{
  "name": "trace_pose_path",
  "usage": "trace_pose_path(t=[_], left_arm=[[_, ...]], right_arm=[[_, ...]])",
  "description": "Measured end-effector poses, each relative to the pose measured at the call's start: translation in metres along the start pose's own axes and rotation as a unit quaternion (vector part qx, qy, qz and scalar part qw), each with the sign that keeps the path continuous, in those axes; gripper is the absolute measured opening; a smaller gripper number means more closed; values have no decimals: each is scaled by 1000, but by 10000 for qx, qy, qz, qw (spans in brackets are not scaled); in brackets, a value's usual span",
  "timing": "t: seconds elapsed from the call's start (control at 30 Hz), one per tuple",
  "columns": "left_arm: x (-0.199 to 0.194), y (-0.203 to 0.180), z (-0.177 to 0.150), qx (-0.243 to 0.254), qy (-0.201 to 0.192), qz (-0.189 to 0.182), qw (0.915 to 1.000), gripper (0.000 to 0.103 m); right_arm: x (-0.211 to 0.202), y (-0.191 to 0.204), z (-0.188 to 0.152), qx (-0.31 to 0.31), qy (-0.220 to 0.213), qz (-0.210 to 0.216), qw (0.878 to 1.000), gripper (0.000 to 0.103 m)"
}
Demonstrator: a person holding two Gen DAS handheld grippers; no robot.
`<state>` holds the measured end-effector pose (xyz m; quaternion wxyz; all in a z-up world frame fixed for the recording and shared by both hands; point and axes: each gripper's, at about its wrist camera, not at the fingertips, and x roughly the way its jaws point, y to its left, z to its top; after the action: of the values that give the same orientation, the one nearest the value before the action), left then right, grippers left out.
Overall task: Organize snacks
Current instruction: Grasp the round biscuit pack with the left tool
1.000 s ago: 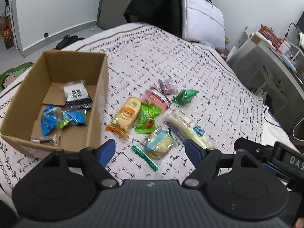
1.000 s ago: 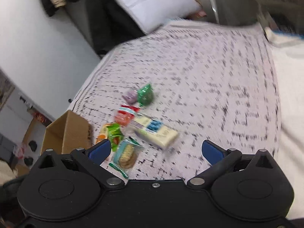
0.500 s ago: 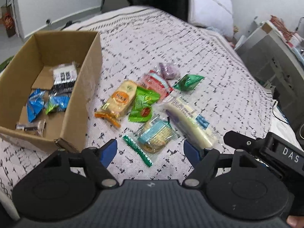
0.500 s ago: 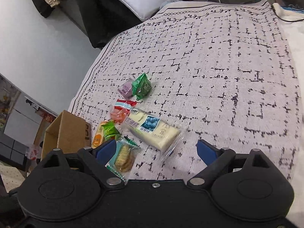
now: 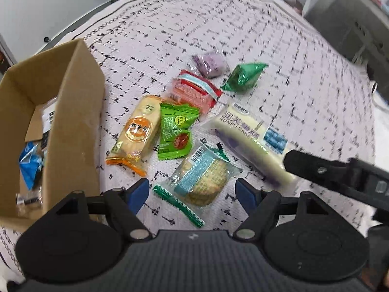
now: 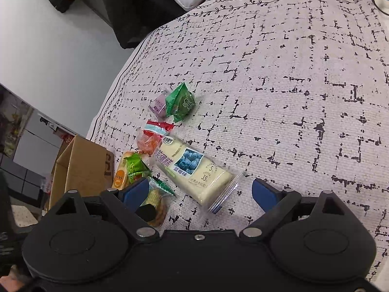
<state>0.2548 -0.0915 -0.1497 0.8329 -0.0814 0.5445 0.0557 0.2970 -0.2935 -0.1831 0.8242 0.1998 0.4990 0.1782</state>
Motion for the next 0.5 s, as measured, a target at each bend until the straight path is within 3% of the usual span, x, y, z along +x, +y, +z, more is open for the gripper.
trace_pose_path(t=[0.17,0.3,0.43,0.5], left_arm=[[18,-9,6,239,159,-11,9996,77],[26,-17,9,446,33,17,9990,77],[33,-12,10,374,85,-100,9992,76],[35,-8,9,342,38,-162,9993,63]], right_arm=[[1,-4,1,89,-6,44,9999,92],[-1,-7,1,138,-45,43,9999,92],[1,-3,3,5,-53,-1,10000,88],[3,0,4,-89,-44,-35,9999,88]])
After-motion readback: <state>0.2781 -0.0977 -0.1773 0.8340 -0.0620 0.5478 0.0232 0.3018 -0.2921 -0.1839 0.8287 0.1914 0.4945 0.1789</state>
